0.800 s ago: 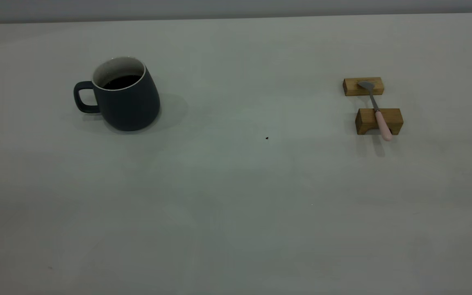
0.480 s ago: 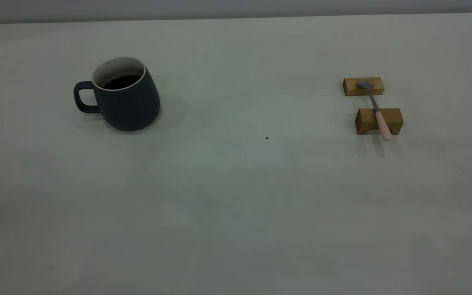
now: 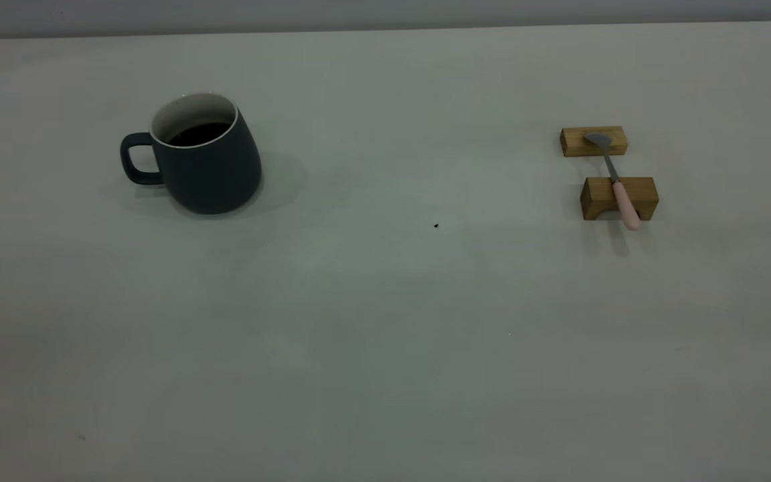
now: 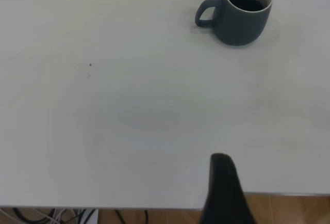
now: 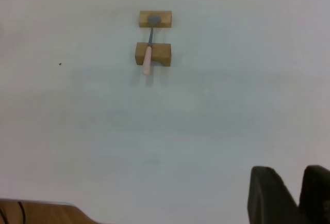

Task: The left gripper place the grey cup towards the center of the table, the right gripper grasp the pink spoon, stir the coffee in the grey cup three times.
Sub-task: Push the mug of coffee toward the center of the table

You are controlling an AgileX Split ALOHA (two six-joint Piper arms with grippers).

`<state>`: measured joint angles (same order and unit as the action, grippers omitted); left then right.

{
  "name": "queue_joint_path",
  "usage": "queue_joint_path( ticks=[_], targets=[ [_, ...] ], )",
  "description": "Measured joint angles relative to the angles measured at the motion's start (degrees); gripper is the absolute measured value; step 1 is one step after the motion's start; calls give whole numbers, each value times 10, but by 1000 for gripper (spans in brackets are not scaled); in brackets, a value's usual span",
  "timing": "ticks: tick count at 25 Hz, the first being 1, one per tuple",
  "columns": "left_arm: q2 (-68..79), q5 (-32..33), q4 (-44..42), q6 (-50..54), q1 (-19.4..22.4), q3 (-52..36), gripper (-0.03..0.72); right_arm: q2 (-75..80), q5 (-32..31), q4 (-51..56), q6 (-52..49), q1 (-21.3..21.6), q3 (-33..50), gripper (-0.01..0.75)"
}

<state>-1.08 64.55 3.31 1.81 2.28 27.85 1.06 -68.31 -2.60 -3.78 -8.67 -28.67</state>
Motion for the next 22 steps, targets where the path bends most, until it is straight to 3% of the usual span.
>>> queue_joint_path(
  ticks=[11,18,22],
  targets=[
    [23,3,0,2,0,5,568,0,0,0,0,0,0,186],
    [253,-29,-1,-6,0,62,568,0,0,0,0,0,0,186],
    [416,-118,-10,-37,0,85,568,0,0,0,0,0,0,186]
  ],
)
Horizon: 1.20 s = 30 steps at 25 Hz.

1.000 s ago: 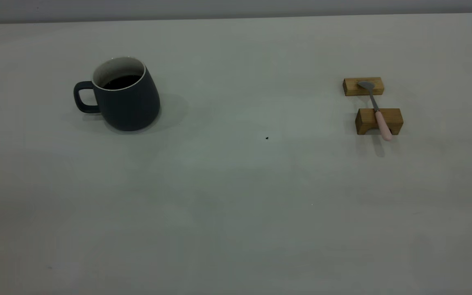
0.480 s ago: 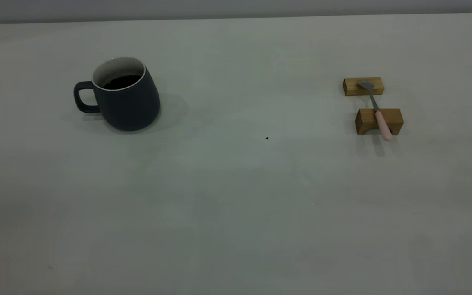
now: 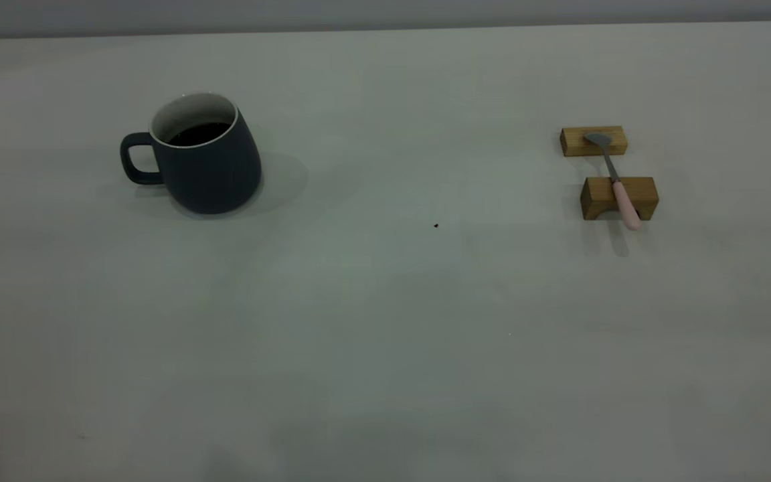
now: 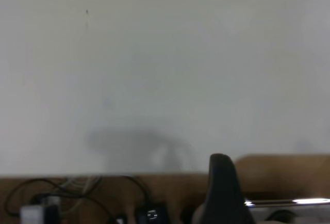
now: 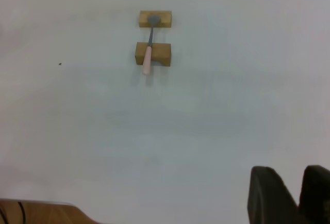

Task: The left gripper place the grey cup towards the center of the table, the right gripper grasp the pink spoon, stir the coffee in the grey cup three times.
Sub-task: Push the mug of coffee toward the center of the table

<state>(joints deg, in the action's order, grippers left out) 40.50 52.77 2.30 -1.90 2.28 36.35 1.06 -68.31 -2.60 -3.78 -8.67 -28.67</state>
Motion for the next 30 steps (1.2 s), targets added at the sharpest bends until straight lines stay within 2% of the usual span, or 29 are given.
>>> queue_joint_path(
  ticks=[6,11,16,19,26,30],
  targets=[
    [208,-141,-18,-39,0,34,568,0,0,0,0,0,0,186],
    [377,-211,-49,-63,0,96,568,0,0,0,0,0,0,186],
    [551,-218,-53,-178,0,209,568,0,0,0,0,0,0,186],
    [634,-214,-34,-297,-1,284,568,0,0,0,0,0,0,186],
    [776,-181,87,-603,-7,405,568,0,0,0,0,0,0,186],
    [843,-164,121,-711,-12,454,568,0,0,0,0,0,0,186]
  ],
)
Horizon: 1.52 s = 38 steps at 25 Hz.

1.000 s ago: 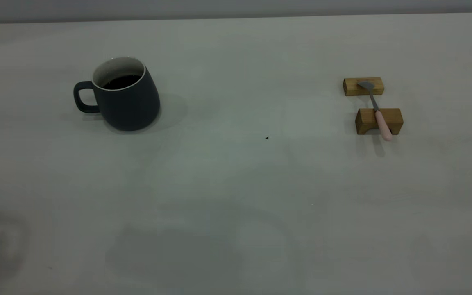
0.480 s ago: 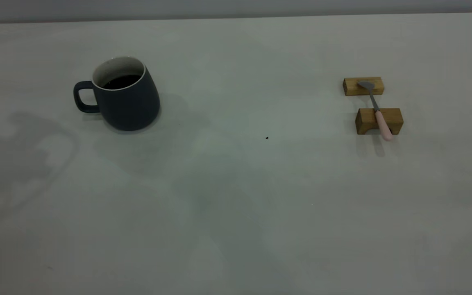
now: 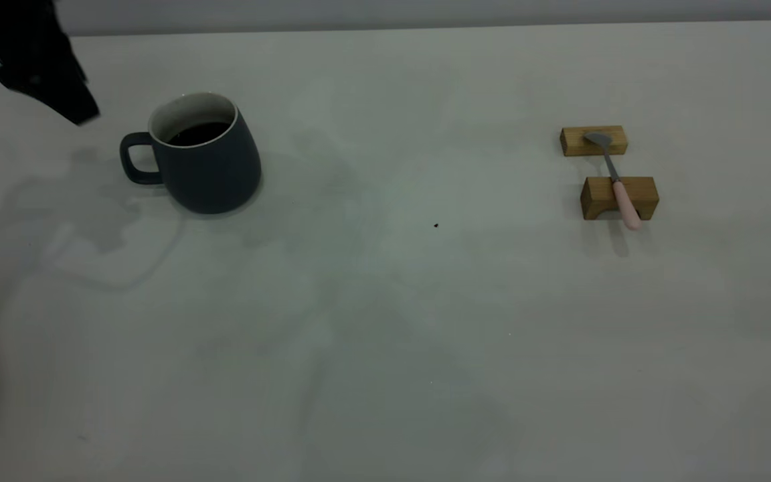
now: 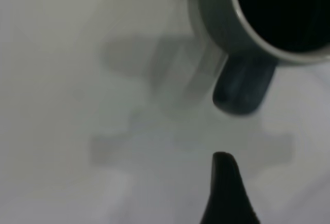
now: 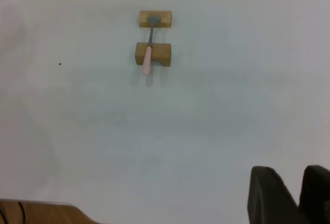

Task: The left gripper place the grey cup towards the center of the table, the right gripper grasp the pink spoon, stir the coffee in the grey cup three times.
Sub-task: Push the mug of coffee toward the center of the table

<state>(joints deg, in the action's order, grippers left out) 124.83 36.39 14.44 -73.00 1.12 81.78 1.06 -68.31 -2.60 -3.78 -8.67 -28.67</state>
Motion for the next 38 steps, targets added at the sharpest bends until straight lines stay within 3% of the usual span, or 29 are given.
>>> queue_joint_path(
  ticks=[7,15,24,33,38],
  targets=[
    [79,3,14,-90,-10,58,568,0,0,0,0,0,0,189],
    [119,-9,59,-210,-39,66,568,0,0,0,0,0,0,201],
    [126,-25,112,-206,-112,66,568,0,0,0,0,0,0,214],
    [126,-91,196,-196,-196,66,568,0,0,0,0,0,0,218],
    [126,-115,213,-179,-218,66,568,0,0,0,0,0,0,226]
  ],
)
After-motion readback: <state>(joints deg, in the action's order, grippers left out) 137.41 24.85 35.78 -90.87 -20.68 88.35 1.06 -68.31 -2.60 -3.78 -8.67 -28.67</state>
